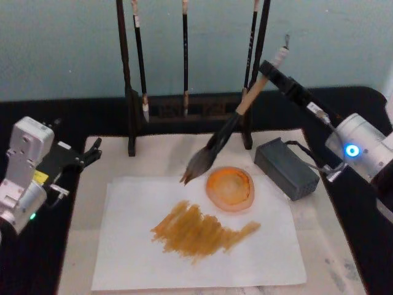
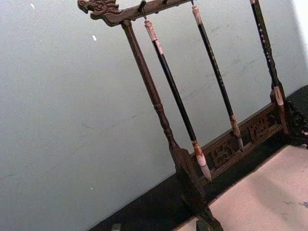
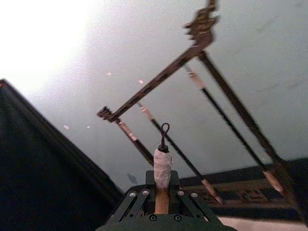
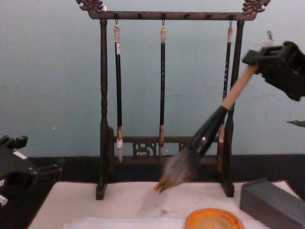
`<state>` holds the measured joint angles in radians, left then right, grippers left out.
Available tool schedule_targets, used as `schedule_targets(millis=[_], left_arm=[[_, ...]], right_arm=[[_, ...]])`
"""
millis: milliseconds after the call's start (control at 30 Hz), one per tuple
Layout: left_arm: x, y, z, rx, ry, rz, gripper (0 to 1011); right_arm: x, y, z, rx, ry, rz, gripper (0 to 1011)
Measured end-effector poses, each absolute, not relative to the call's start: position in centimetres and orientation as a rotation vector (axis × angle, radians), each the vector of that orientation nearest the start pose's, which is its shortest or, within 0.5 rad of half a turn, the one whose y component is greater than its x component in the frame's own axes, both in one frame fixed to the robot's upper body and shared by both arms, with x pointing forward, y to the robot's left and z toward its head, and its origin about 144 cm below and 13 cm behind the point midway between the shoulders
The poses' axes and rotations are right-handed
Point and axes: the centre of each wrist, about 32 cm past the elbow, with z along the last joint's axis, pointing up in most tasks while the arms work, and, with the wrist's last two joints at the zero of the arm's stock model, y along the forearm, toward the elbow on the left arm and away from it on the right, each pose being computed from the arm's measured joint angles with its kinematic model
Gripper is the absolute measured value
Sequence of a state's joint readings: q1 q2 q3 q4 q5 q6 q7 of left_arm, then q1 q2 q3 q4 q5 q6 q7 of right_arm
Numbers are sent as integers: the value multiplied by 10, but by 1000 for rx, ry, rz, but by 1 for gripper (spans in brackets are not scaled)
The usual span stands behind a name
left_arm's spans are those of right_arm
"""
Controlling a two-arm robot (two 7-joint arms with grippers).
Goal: Pick up the brush from the inkstone, write on the paper, then place the brush back to its original position.
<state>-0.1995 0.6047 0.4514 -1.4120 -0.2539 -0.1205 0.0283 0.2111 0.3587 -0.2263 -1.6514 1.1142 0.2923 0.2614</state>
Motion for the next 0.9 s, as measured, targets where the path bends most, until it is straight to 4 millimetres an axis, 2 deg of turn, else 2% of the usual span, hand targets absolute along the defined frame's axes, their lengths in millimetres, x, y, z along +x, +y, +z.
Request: schedule_targets(millis=[233,567,900], left_arm=[[489,310,1140,304,-285,1248,1009],[489,310,1140,304,-285,1248,1010],[489,310,1140,304,-285,1248,1010]], right_arm=[[498,-267,1226,462,664,-943,160],[494,-272,1211,477,772,-1069,160],[506,-283,1198,459,854,-1135,160]])
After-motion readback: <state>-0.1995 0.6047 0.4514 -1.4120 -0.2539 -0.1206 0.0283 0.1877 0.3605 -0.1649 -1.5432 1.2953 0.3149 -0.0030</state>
